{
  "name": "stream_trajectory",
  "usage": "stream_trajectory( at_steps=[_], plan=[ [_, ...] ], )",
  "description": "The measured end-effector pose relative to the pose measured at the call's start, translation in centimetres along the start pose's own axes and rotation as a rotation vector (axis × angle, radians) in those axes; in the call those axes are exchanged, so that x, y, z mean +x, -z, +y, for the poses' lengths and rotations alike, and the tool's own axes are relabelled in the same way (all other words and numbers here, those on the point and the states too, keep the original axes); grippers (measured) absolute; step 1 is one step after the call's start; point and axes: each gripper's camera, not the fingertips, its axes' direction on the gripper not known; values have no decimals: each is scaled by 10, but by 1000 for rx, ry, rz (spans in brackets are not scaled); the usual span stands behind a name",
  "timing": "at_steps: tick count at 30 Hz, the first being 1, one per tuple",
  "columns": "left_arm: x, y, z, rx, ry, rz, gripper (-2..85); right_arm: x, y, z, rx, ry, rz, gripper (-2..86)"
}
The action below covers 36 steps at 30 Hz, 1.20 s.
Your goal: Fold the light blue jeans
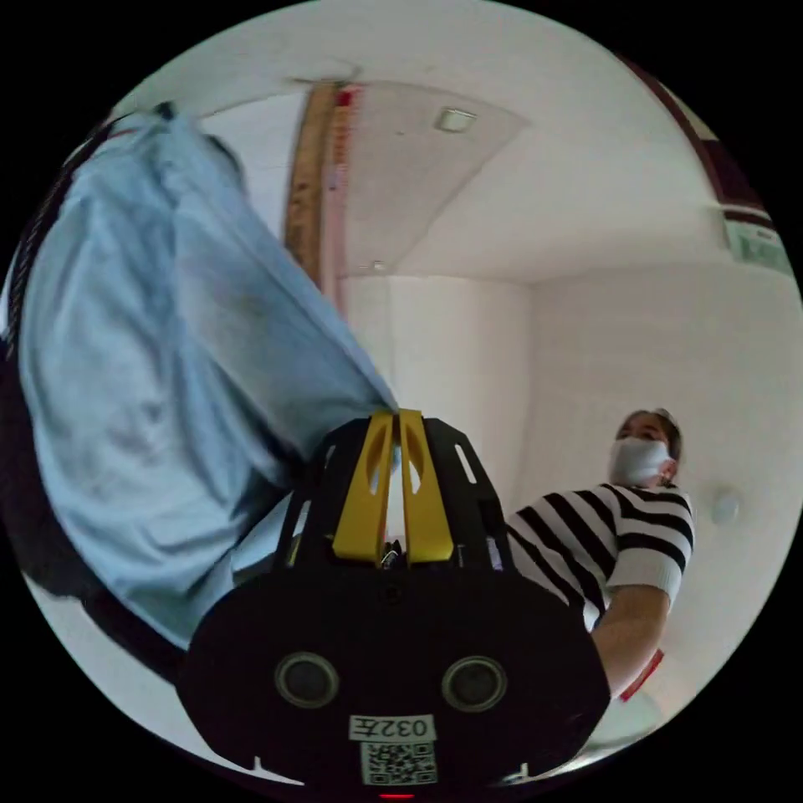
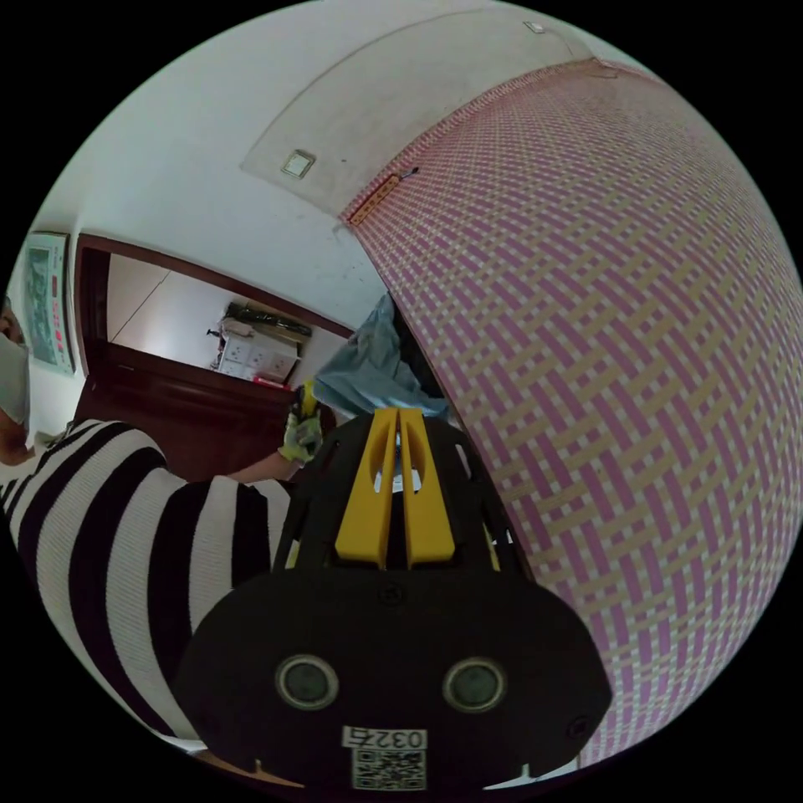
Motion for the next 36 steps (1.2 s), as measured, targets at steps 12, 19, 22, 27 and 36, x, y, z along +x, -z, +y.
stream_trajectory(
  at_steps=[12,19,22,27,36],
  plan=[
    [277,-146,-170,-294,-579,216,-10,34,120,78,220,24,-2,-10],
    [471,-205,-227,-213,-683,410,-10,74,190,151,372,-103,8,-10],
    [559,-271,-221,-319,-711,571,-10,87,219,175,439,-147,7,-10],
    [682,-386,-188,-483,-701,632,-10,98,268,207,550,-191,27,-10],
    [792,-625,-122,-687,-510,966,-8,115,354,272,695,-313,82,-10]
  ],
)
